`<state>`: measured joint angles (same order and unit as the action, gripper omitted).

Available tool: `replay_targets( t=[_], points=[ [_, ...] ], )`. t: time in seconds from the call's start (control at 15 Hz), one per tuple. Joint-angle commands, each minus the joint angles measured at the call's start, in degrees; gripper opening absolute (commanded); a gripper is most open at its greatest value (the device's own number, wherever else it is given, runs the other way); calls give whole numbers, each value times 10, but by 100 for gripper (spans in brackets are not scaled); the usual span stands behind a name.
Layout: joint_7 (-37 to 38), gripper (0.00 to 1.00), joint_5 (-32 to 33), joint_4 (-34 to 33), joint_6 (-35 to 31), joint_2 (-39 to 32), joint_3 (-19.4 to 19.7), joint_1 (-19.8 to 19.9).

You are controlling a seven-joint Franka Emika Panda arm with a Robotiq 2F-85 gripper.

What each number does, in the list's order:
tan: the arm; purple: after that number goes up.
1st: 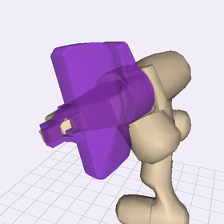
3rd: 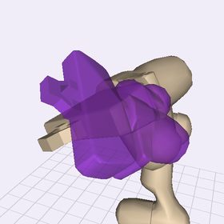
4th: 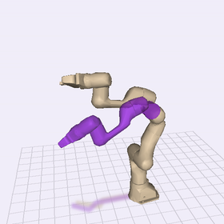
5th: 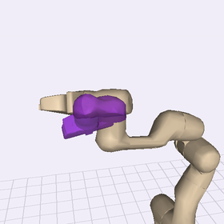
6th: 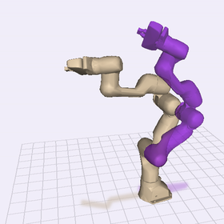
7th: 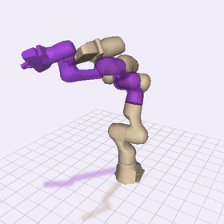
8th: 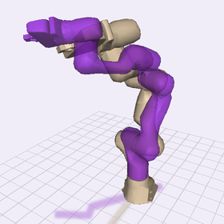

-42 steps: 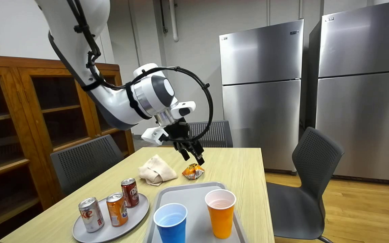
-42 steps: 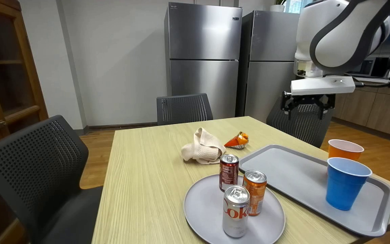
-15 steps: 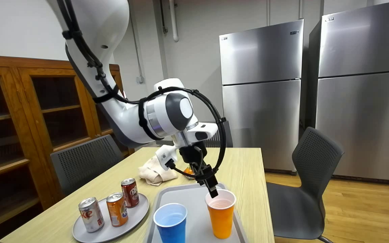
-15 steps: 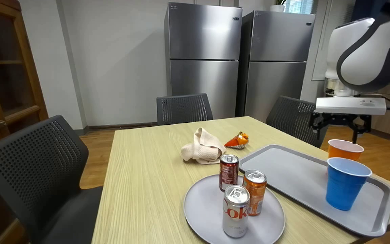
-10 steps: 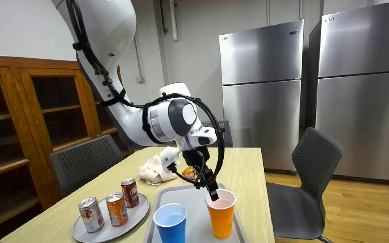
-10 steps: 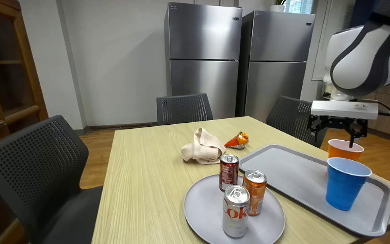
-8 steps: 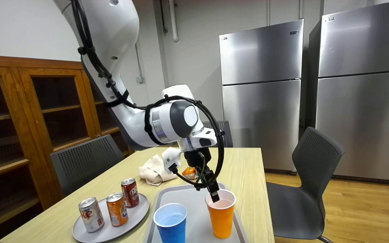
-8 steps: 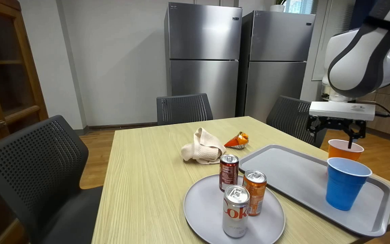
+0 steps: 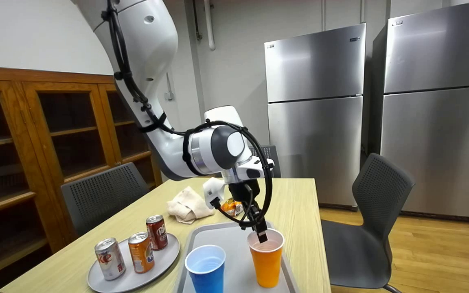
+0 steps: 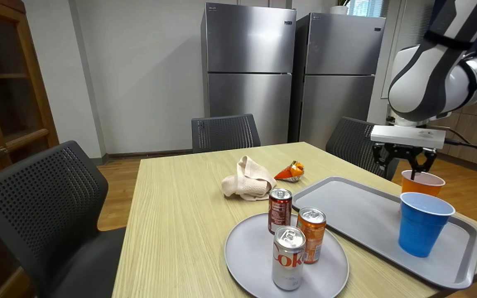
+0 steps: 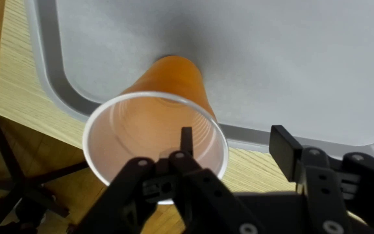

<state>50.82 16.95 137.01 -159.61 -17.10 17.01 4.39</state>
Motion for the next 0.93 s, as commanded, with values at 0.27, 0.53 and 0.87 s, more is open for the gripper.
replay_targets(
  t=[0.27,0.53,0.87],
  points=[
    [-17,3,-9,-28,1,-13,21,-21],
    [-15,1,-2,-31,0,-6,29,-33],
    [-15,1,10,-39,-11,4,37,-49]
  ],
)
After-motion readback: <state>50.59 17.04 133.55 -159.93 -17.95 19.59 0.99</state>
